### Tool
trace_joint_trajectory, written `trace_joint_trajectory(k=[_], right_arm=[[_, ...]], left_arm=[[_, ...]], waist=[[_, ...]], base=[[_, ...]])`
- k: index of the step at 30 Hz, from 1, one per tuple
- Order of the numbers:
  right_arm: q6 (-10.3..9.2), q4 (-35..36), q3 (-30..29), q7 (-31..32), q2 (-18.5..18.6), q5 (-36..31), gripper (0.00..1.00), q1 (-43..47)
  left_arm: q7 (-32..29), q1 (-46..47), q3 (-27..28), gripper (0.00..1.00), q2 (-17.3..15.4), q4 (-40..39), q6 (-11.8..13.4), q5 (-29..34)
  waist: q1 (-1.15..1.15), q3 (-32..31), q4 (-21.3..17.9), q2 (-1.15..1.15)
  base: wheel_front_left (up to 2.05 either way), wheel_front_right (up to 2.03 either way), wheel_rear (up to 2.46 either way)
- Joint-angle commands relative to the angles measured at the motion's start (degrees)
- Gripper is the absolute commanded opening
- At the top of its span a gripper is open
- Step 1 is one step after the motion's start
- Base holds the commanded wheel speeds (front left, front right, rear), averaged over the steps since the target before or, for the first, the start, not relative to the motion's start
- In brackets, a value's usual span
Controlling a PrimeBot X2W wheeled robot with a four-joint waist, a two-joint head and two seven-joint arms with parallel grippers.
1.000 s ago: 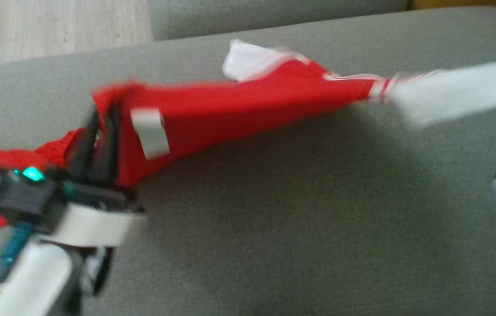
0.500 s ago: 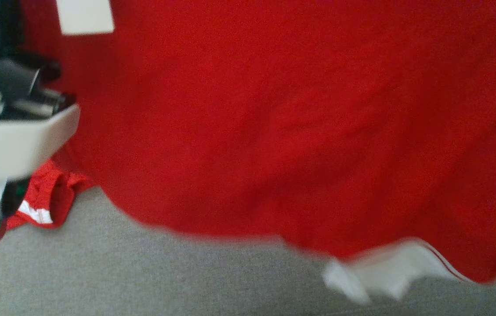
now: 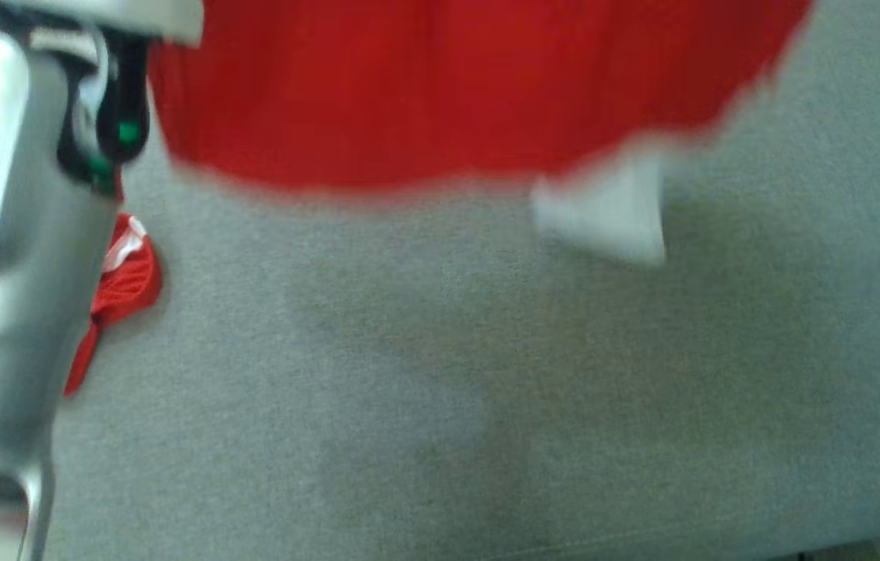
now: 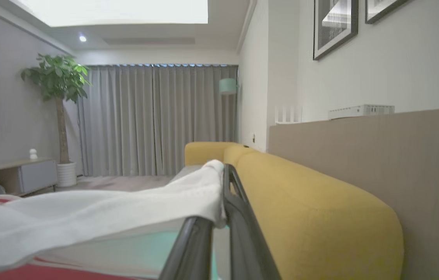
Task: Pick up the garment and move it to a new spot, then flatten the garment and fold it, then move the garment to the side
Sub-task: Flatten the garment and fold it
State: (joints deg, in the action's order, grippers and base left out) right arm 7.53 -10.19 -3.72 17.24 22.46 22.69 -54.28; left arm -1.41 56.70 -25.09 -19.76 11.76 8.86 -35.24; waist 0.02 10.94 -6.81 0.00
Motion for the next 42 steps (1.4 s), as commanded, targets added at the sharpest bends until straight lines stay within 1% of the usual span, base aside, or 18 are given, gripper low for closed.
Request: trace_joint_trajectory(k=[1,3,5,9,12,17,20,22,25,28,31,33,36,39,42], right_arm=[[-0.04,-1.61,1.01,-2.55,-0.95,-0.58,0.0,-7.58],[-0.04,-6.11,3.0,-4.65,-2.64,-0.91,0.0,-11.45],[-0.04,-11.28,4.91,-6.09,-4.66,-0.74,0.0,-13.99],[-0.04,-22.21,10.39,-7.38,-9.06,1.31,0.0,-14.38],[-0.04,-30.02,14.0,-7.96,-11.39,3.42,0.0,-11.5],[-0.04,-40.5,18.22,-9.18,-13.94,7.71,0.0,-3.64],[-0.04,-44.49,20.1,-10.31,-15.04,10.62,0.0,1.45],[-0.04,-45.54,21.39,-11.49,-15.46,12.52,0.0,4.45],[-0.04,-45.18,23.07,-13.79,-15.21,15.28,0.0,9.0],[-0.04,-42.94,25.15,-15.75,-13.96,17.41,0.0,14.23],[-0.04,-39.04,26.56,-17.05,-11.47,19.39,0.0,20.11],[-0.04,-35.63,26.83,-17.49,-9.63,20.24,0.0,24.37],[-0.04,-29.9,26.2,-16.57,-6.97,20.26,0.0,31.45],[-0.04,-23.35,23.16,-13.68,-4.71,19.04,0.0,38.63],[-0.04,-14.24,17.99,-9.43,-3.65,17.07,0.0,46.7]], left_arm=[[3.4,7.15,4.3,0.0,-0.51,3.13,-0.71,-0.9],[6.44,9.9,5.57,0.0,0.97,8.95,-1.53,-1.79],[7.94,11.11,6.85,0.0,2.03,15.58,-1.82,-3.15],[10.36,9.54,9.17,0.0,4.22,28.58,-2.22,-6.33],[11.28,6.22,10.25,0.0,6.75,37.51,-2.99,-8.85],[12.28,0.12,11.09,0.0,10.97,49.86,-5.47,-11.9],[13.07,-3.1,11.51,0.0,12.4,55.19,-6.75,-12.99],[13.38,-4.68,11.57,0.0,13.17,57.55,-7.55,-13.45],[13.86,-7.17,10.78,0.0,14.06,59.37,-8.37,-13.16],[15.21,-9.91,10.65,0.0,14.42,59.67,-9.54,-13.02],[16.16,-13.57,10.49,0.0,14.2,58.05,-11.16,-12.18],[16.34,-16.44,10.34,0.0,13.33,55.62,-11.67,-10.99],[16.38,-21.94,10.48,0.0,11.61,49.64,-11.17,-8.67],[16.39,-28.34,10.39,0.0,10.31,43.0,-9.72,-7.35],[14.63,-34.85,9.99,0.0,8.76,33.63,-6.6,-6.78]], waist=[[-0.02,0.98,-0.92,0.0],[-0.02,1.24,-1.56,0.0],[-0.02,1.33,-2.36,0.0],[-0.02,1.54,-3.48,0.0],[-0.02,2.38,-3.31,0.0],[-0.02,3.36,-2.19,0.0],[-0.02,3.62,-1.84,0.0],[-0.02,3.75,-1.56,0.0],[-0.02,2.99,-0.95,0.0],[-0.02,1.55,-0.63,0.0],[-0.02,-0.25,-0.38,0.0],[-0.02,-1.42,-0.21,0.0],[-0.02,-3.12,-0.03,0.0],[-0.02,-4.17,0.06,0.0],[-0.02,-4.84,0.32,0.0]], base=[[0.0,0.0,0.0],[0.0,0.0,0.0],[0.0,0.0,0.0],[0.0,0.0,0.0],[0.0,0.0,0.0],[0.0,0.0,0.0],[0.0,0.0,0.0],[0.0,0.0,0.0],[0.0,0.0,0.0],[0.0,0.0,0.0],[0.0,0.0,0.0],[0.0,0.0,0.0],[0.0,0.0,0.0],[0.0,0.0,0.0],[0.0,0.0,0.0]])
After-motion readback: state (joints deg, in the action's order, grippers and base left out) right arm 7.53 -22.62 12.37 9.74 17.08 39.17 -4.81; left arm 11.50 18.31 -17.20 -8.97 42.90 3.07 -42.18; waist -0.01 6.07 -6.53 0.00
